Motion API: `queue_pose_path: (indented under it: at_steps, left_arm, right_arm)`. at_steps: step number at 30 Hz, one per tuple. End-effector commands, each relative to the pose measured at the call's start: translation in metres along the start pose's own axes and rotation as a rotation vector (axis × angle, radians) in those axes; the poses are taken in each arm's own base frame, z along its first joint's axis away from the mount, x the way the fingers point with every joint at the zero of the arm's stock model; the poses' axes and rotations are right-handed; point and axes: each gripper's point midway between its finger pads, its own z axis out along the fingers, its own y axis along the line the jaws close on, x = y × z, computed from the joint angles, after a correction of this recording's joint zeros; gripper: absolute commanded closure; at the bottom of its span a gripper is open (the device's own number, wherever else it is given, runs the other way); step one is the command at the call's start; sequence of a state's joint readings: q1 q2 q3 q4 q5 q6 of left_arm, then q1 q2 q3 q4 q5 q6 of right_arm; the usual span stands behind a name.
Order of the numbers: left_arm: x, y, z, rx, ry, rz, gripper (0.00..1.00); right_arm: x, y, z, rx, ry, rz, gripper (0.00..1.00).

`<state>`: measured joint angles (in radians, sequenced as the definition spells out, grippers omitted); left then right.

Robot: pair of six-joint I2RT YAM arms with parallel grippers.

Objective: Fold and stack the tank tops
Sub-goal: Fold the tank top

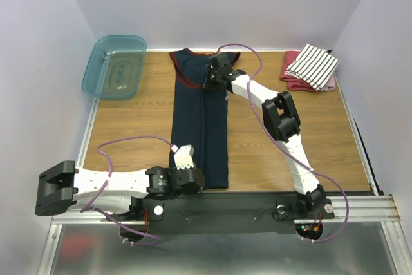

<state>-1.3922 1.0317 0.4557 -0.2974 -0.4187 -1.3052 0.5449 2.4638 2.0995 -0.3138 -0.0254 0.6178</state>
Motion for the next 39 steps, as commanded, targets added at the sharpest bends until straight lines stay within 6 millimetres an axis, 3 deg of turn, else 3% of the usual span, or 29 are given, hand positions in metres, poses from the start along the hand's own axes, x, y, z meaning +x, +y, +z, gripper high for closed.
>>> queue_pose_path:
  at_steps: [1, 13, 21, 24, 27, 29, 30, 31, 33, 37, 38, 39]
  left_arm:
    - [-0.011, -0.01, -0.009, 0.007, -0.025, 0.023, 0.93]
    - [-0.042, -0.03, -0.031, 0.048, -0.105, 0.012, 0.69]
    - [-0.062, -0.04, -0.047, 0.055, -0.155, 0.006, 0.66]
    - [-0.09, -0.036, -0.048, 0.028, -0.22, -0.014, 0.66]
    - [-0.121, -0.044, -0.042, 0.067, -0.256, 0.005, 0.7]
    - [-0.142, -0.033, -0.031, 0.04, -0.275, 0.019, 0.72]
    - [-0.156, -0.027, -0.028, 0.024, -0.297, 0.0, 0.73]
    - [-0.157, -0.025, -0.025, 0.013, -0.286, -0.002, 0.74]
    - [-0.158, -0.015, -0.019, -0.025, -0.279, -0.014, 0.74]
    - [-0.151, 0.019, -0.005, -0.08, -0.268, -0.078, 0.6]
    - [-0.159, 0.029, -0.002, -0.099, -0.282, -0.1, 0.58]
    - [-0.167, 0.034, 0.0, -0.11, -0.297, -0.107, 0.57]
  right_arm:
    - [-0.02, 0.018, -0.002, -0.037, -0.07, -0.015, 0.8]
    - [-0.016, 0.023, 0.0, -0.068, -0.048, -0.024, 0.7]
    - [-0.033, 0.041, -0.017, -0.119, -0.077, -0.068, 0.49]
    - [-0.044, 0.042, -0.027, -0.103, -0.109, -0.081, 0.47]
    - [-0.061, 0.044, -0.05, -0.089, -0.155, -0.1, 0.46]
    - [-0.069, 0.039, -0.076, -0.062, -0.177, -0.101, 0.45]
    - [-0.065, 0.031, -0.083, -0.039, -0.172, -0.095, 0.44]
    - [-0.063, 0.03, -0.094, -0.037, -0.17, -0.098, 0.44]
    - [-0.037, 0.018, -0.116, -0.033, -0.111, -0.104, 0.44]
    - [0.023, -0.007, -0.143, 0.001, -0.031, -0.116, 0.43]
    - [0.03, -0.013, -0.148, 0.013, -0.028, -0.119, 0.42]
    - [0.041, -0.033, -0.149, 0.072, -0.028, -0.117, 0.4]
